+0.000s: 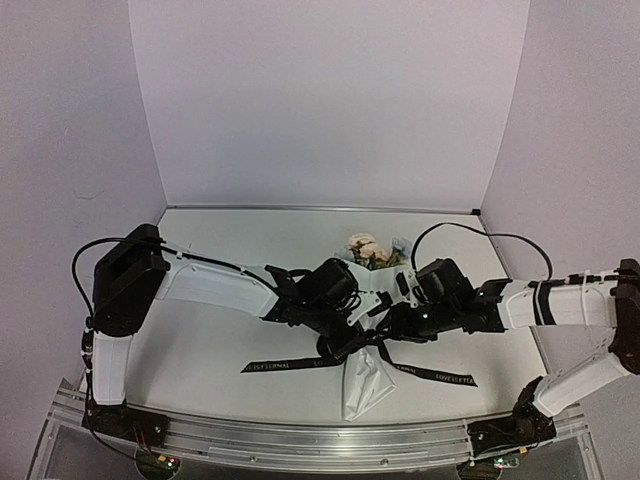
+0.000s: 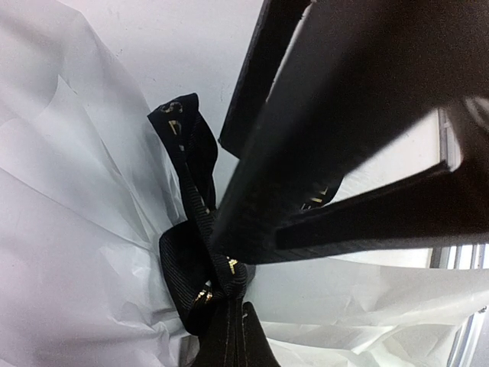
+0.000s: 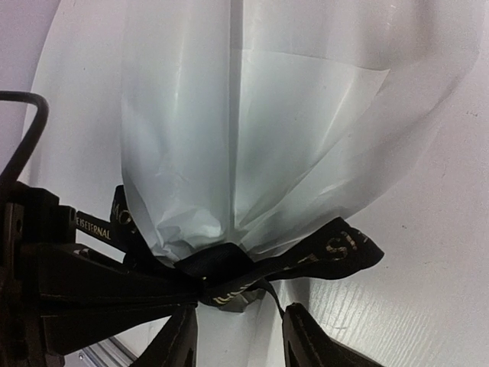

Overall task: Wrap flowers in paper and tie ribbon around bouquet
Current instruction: Cross the half-tied ribbon over the folded bouquet.

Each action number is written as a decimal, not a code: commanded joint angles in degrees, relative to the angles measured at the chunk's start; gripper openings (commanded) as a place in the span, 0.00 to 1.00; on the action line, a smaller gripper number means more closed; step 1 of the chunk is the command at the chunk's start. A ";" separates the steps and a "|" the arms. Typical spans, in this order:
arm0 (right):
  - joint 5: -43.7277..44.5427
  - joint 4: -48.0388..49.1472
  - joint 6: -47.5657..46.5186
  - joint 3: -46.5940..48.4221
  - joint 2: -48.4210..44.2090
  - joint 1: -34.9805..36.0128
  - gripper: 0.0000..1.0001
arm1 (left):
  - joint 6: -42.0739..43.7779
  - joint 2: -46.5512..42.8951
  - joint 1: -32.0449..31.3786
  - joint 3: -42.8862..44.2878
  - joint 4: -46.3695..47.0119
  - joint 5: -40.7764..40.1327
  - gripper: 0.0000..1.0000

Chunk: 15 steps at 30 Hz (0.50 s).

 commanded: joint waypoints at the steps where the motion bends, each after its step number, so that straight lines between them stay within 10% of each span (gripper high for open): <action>1: 3.92 -1.13 1.09 2.90 2.86 -0.80 0.41 | 0.13 1.41 0.05 1.06 -2.43 0.35 0.00; 15: 3.75 1.39 2.98 3.73 6.08 -1.61 0.30 | 0.20 1.28 0.01 0.60 -2.20 0.65 0.00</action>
